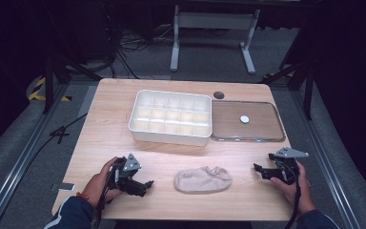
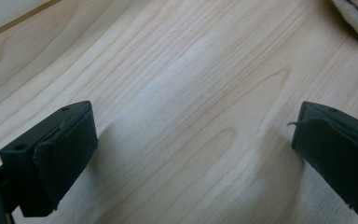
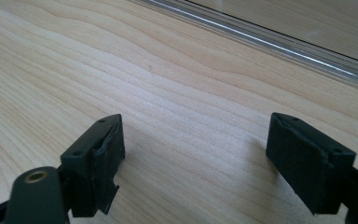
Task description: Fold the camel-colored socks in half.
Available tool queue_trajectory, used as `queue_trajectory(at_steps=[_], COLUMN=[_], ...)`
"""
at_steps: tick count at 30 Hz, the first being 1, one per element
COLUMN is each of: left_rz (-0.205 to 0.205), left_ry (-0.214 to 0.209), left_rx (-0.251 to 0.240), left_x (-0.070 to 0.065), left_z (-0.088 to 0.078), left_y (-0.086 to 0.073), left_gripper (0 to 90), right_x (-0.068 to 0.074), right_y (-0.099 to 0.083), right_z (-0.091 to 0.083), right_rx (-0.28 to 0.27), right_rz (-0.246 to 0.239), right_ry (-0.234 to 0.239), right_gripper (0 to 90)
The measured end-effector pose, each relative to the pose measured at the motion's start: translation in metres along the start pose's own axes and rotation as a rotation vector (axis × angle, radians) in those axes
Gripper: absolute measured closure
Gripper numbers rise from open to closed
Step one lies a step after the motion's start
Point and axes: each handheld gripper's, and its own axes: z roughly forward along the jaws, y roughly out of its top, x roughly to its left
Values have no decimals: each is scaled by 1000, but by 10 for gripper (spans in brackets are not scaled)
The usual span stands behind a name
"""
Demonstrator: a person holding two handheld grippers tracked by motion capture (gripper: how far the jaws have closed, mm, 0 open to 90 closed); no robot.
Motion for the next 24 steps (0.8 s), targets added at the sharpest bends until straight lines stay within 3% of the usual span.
queue_trajectory(at_steps=[1, 10, 24], left_rz=[19, 45, 29], left_ry=[-5, -29, -29], left_rx=[1, 1, -4], left_x=[2, 10, 9], left_z=[0, -1, -2], left_y=[1, -1, -2], left_gripper=[2, 2, 3], right_x=[0, -2, -3], right_y=[0, 1, 1], right_z=[0, 1, 0], right_rx=[0, -3, -3], right_rz=[0, -3, -12], right_ry=[0, 11, 27], right_gripper=[197, 198, 213])
